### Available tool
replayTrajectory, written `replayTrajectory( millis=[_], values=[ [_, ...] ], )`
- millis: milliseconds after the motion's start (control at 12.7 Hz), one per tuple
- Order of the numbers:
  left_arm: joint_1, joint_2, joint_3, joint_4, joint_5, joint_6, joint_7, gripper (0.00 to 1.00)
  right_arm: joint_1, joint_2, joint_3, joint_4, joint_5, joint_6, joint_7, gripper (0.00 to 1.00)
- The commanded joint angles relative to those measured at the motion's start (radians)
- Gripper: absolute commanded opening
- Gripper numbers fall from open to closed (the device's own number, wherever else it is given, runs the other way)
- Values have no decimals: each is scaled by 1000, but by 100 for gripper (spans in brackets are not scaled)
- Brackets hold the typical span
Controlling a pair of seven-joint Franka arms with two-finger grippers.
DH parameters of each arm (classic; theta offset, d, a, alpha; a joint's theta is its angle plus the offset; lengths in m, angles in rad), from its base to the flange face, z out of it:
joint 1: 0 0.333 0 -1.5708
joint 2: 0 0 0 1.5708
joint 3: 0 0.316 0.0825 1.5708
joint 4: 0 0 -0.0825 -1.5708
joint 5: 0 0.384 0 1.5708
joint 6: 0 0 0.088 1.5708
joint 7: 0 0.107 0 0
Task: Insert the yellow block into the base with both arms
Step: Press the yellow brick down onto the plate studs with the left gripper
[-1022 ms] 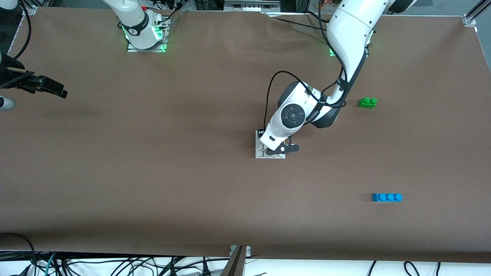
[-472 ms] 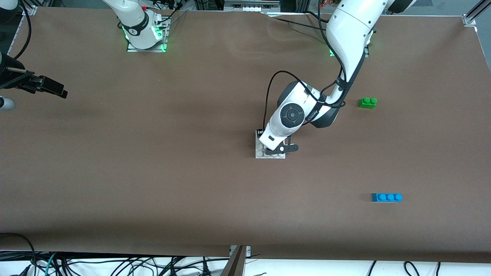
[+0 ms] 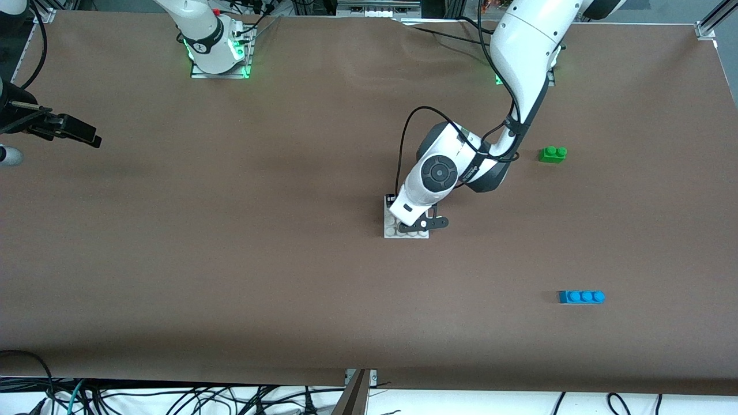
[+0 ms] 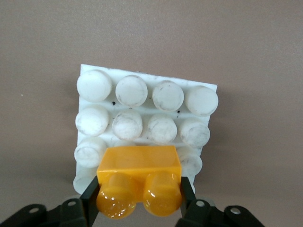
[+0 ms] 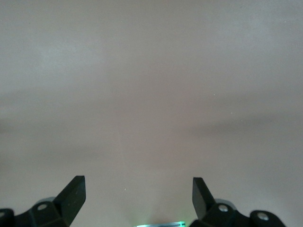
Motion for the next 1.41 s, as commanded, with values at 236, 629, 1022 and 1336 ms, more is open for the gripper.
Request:
replayTrajectory(
  millis=[236,629,1022,1336],
  values=[
    [-20,52,9,20,-19,5,6,0,-9,-3,8,3,4,-10,-8,100],
    [-26,68,4,23,-22,8,4,0,-9,-3,8,3,4,-10,-8,100],
    [-33,57,4,20,-36,2,12,0,-9,-3,8,3,4,-10,-8,100],
    [-33,46,-2,11,-38,-13,4,0,-9,-3,8,3,4,-10,-8,100]
  ],
)
